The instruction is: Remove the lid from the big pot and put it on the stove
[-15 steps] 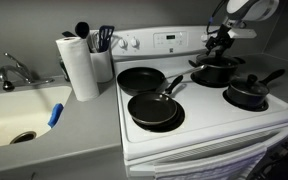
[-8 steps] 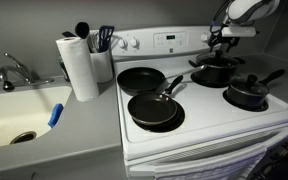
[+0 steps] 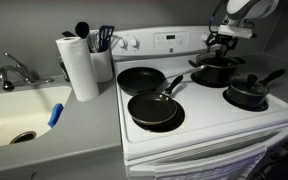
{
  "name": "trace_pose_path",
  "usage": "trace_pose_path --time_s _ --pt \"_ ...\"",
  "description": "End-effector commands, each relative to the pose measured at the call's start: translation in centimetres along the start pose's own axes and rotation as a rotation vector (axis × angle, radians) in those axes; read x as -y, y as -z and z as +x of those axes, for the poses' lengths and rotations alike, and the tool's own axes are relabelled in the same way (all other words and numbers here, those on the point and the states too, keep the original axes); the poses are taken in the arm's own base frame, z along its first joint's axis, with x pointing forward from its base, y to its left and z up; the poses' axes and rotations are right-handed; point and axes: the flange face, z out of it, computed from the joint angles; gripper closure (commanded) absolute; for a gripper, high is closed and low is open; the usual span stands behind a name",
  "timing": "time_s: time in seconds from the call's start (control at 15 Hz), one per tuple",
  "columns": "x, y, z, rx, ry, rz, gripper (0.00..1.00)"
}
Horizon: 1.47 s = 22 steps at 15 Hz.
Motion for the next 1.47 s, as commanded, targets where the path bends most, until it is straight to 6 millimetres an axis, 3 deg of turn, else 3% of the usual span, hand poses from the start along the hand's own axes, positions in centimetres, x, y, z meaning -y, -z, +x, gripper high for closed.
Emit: trace_pose_path --time_s 0.0,0.33,0.4,0.47,1.0,1.4 --pt "-0.4 0.1 -0.4 0.074 -0.020 -0.009 0.00" --pt "-0.4 0.3 -0.3 0.074 -0.016 -0.015 0.00" --pt "-0.4 0.2 -0.3 0.072 -0.015 -0.018 0.25" --pt "-0.4 0.2 -0.3 0.068 -0.012 -0.020 0.27" --pt "-0.5 0.5 0.4 0.054 0.012 -0.023 0.84" --pt "0.1 1.2 0.4 0.047 0.069 -0.020 0.85"
